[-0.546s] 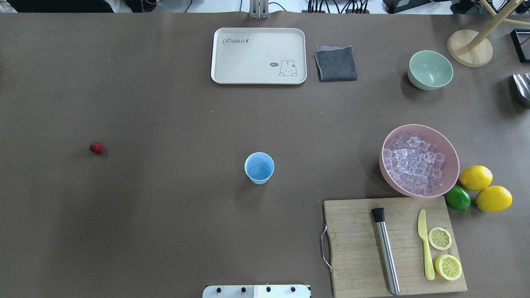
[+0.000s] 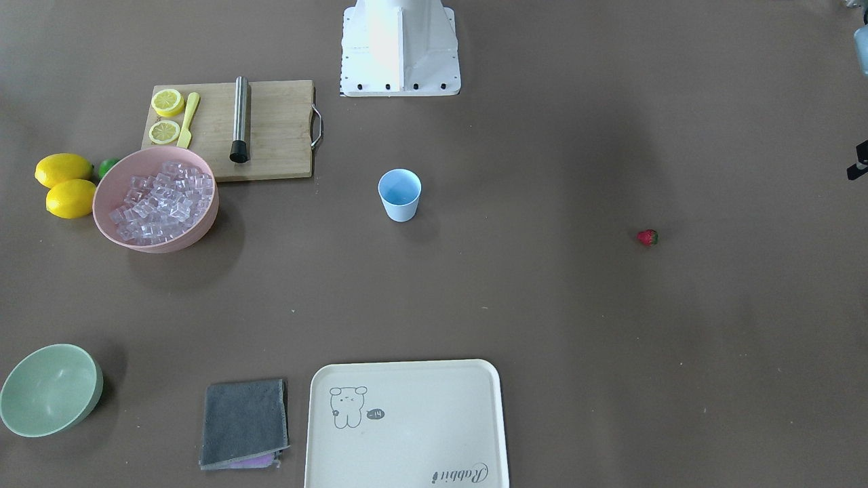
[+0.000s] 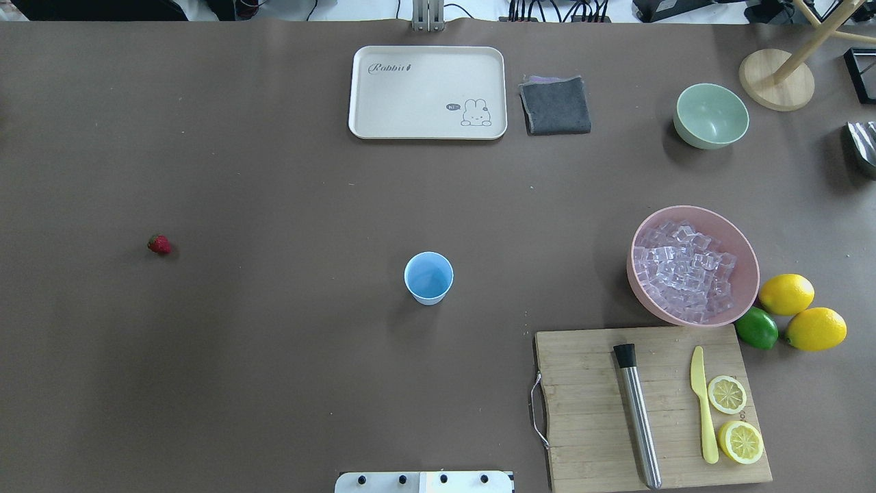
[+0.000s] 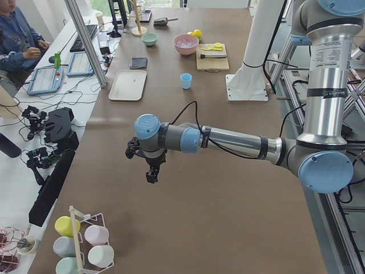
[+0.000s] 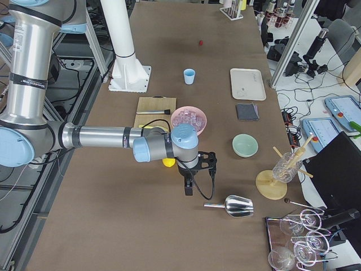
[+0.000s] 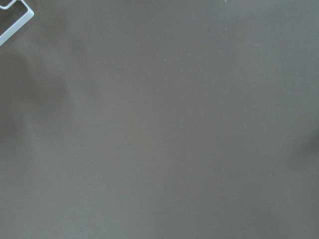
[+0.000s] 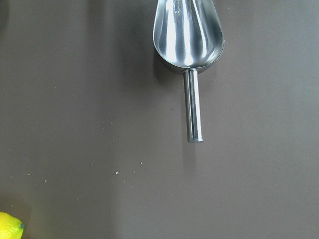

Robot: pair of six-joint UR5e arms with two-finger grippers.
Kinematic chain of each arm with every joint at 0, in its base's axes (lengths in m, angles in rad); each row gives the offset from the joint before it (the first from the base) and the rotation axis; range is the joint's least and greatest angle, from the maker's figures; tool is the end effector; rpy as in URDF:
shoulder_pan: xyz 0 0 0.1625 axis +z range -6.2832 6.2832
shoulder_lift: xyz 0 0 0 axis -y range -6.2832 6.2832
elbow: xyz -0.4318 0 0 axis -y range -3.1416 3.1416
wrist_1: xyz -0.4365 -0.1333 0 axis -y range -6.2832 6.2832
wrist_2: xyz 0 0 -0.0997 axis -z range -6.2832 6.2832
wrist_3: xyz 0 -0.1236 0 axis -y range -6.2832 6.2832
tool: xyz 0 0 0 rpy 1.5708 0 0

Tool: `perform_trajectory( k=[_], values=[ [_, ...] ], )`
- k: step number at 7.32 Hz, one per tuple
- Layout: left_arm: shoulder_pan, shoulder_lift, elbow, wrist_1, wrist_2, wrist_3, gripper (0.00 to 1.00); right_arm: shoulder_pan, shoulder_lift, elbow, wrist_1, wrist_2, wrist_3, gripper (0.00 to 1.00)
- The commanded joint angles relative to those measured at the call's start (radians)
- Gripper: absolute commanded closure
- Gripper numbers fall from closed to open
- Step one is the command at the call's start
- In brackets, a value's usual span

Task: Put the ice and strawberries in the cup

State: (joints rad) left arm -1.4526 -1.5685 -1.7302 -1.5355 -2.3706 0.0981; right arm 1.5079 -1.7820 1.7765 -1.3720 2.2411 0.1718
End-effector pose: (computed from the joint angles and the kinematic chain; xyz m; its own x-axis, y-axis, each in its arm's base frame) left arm 0.0193 -0.5411 0.5994 0.6670 0.2644 -0.6966 -0.1833 0.9644 0.1907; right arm 0.0273 -0.4651 0.6630 0.7737 0.0016 0.6335 -0.0716 0.9938 0.0850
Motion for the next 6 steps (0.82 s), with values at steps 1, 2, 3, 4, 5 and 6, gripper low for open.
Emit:
perform_trajectory(
  k=[1,2,3,4,5,6],
  values=[
    [-0.002,0.002,-0.003,-0.003,0.001,0.003,0.02,0.000,-0.002,0.001,0.001,0.000,0.003,0.00],
    [-0.002,0.001,0.000,-0.006,-0.008,-0.001,0.02,0.000,-0.001,0.001,0.001,0.003,0.009,0.00],
    [-0.002,-0.010,-0.018,-0.009,-0.012,-0.004,0.02,0.000,0.004,0.006,0.001,0.009,0.014,0.00],
    [-0.002,-0.016,-0.037,-0.011,-0.012,-0.005,0.02,-0.002,0.009,0.012,0.001,0.012,0.020,0.00],
    [-0.002,-0.040,-0.029,-0.064,-0.012,0.000,0.02,-0.003,0.010,0.014,0.001,0.017,0.031,0.00],
    [-0.002,-0.030,0.000,-0.175,-0.010,-0.011,0.02,-0.003,0.041,0.014,-0.007,0.029,0.061,0.00]
  ],
)
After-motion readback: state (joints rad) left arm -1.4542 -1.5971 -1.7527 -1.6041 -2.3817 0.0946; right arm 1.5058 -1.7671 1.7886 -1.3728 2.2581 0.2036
